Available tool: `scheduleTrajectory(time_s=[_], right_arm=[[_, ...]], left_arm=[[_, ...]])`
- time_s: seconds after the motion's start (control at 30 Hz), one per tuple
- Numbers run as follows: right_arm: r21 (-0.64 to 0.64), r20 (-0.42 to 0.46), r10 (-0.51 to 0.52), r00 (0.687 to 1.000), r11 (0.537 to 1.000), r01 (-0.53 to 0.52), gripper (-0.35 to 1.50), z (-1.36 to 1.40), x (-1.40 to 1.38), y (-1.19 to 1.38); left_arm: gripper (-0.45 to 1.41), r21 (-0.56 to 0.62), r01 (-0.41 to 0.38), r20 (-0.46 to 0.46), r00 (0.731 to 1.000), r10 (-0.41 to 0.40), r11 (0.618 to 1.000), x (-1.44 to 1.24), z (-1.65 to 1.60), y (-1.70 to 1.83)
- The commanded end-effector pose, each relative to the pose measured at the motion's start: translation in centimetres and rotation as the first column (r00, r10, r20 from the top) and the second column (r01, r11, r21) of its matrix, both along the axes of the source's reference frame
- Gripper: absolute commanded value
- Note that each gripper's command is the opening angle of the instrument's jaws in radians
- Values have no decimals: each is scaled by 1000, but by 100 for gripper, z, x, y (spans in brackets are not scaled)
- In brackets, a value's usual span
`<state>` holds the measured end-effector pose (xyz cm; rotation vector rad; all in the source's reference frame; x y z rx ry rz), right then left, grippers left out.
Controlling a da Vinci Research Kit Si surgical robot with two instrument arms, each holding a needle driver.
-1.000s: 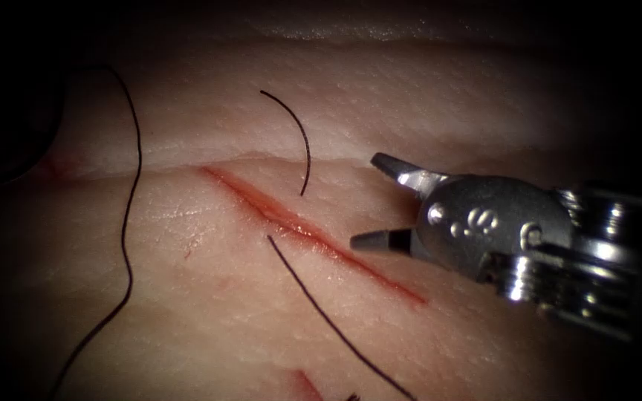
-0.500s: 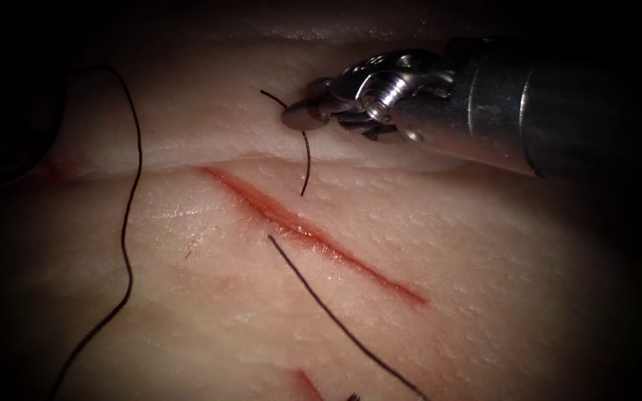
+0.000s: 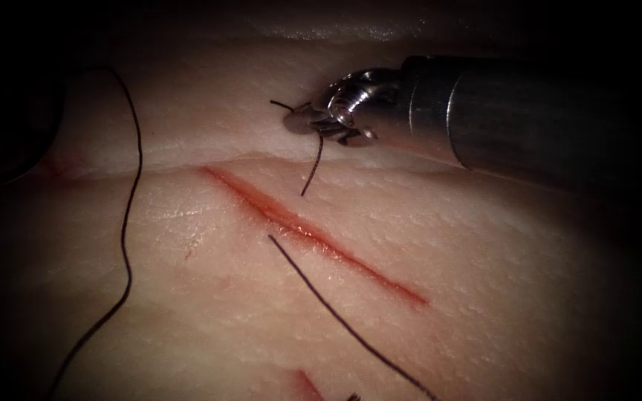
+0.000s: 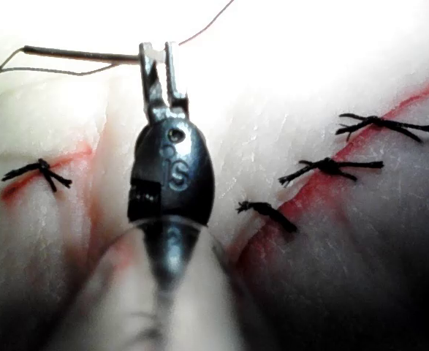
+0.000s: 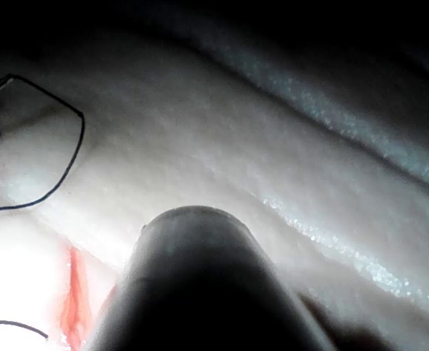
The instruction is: Wound Closure
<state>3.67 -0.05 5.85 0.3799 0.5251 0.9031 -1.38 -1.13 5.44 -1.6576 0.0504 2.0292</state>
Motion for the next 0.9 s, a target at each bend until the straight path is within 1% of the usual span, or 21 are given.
scheduleTrajectory(time_s=[0.03,0.07,0.13,0.23,0.3,0.33,0.4,0.47,0.57,0.6,0.67,0.7,0.73,0.77,0.8,0.87,0.9], right_arm=[[-24,-31,16,999,1000,-16,-35,-11,4,12],[-44,-49,13,999,999,-15,-35,-16,3,13],[-102,-119,5,993,995,-17,-35,-29,0,16],[-162,-234,5,972,986,-45,-35,-47,-5,16],[-230,-355,4,935,969,-92,-35,-62,-10,11],[-269,-413,0,911,956,-122,-35,-67,-12,8],[-289,-455,4,891,945,-152,-35,-68,-13,6],[-309,-517,-9,856,935,-176,-35,-67,-16,2],[-317,-559,-13,829,927,-199,-35,-69,-21,1],[-321,-582,-15,813,923,-213,-35,-71,-22,-1],[-316,-591,-15,807,924,-214,-35,-72,-21,-4],[-295,-609,-3,793,929,-223,69,-73,-20,-5],[-285,-621,6,784,930,-233,99,-74,-20,-6],[-291,-652,24,758,915,-279,133,-76,-21,-5],[-292,-656,34,754,910,-295,138,-78,-22,-5],[-292,-653,63,755,898,-328,146,-82,-26,-4],[-290,-654,68,754,897,-333,146,-85,-28,-3]], left_arm=[[-45,0,0,2,1000,0,1000,-5,6,-1],[-45,0,0,2,1000,0,1000,-5,6,-1],[-45,0,0,2,1000,0,1000,-5,6,-1],[-45,0,0,1,1000,0,1000,-5,6,-1],[-45,-1,0,1,1000,0,1000,-6,6,-1],[-45,-1,0,1,1000,0,1000,-6,6,-2],[-45,0,-1,-1,1000,1,1000,-7,7,-2],[-45,1,-4,-3,1000,4,1000,-7,7,-2],[-45,1,-4,-2,1000,4,1000,-7,7,-2],[-45,1,-4,-2,1000,4,1000,-7,7,-2],[-45,1,-4,-2,1000,4,1000,-6,7,-2],[-45,0,-4,-2,1000,4,1000,-6,7,-3],[-45,0,-5,-2,1000,5,1000,-6,7,-3],[-45,0,-6,-1,1000,6,1000,-5,7,-2],[-45,0,-6,0,1000,6,1000,-5,9,-1],[-45,-4,-8,1,1000,8,1000,-4,12,-1],[-45,-6,-9,1,1000,9,1000,-4,15,-1]])
